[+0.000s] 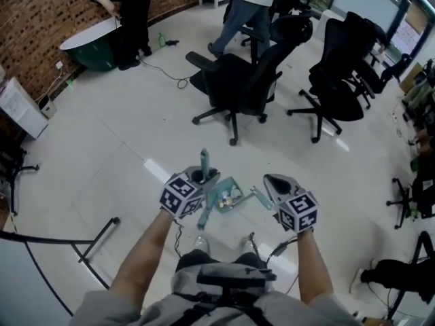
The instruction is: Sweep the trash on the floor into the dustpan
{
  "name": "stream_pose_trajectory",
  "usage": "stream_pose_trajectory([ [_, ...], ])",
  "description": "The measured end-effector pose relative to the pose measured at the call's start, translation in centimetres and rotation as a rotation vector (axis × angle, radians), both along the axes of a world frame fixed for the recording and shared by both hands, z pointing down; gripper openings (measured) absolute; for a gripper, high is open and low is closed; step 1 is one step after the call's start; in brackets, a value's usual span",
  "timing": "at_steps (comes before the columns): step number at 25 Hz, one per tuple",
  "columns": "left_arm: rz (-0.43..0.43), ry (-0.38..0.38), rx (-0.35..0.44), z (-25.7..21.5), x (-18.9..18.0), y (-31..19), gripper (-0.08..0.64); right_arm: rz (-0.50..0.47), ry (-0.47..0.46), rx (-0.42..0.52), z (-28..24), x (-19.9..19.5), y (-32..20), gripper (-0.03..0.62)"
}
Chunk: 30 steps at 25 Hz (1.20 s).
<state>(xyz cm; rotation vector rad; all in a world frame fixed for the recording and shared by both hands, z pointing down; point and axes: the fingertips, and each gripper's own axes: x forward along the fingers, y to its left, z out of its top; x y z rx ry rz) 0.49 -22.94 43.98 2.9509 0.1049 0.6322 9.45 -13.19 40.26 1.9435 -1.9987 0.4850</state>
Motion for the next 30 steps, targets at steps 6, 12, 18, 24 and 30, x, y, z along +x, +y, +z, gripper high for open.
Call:
stream_pose_trajectory([
  [6, 0.070, -0.017, 0.024, 2.0, 4.4, 1.2, 0.034, -0.118, -0.010, -0.031, 3.1, 4.7, 0.5, 0.000],
  [12, 0.115, -0.042, 0.073, 3.6, 9.7, 2.4, 0.032, -0.279, -0.046, -0.097, 9.4, 9.6, 0.7, 0.000],
  [18, 0.116, -0.026, 0.051, 5.4, 13.2, 4.8, 0.034, -0.501, -0.045, -0.160, 15.1, 11.7, 1.2, 0.053],
  [24, 0.074, -0.024, 0.032, 6.6, 15.7, 6.2, 0.032, -0.749, 0.012, -0.320, 22.8, 11.9, 3.4, 0.238],
  [30, 0.063, -0.016, 0.042, 6.6, 17.2, 7.8, 0.032, -0.945, -0.027, -0.309, 26.3, 7.6, 3.4, 0.306],
])
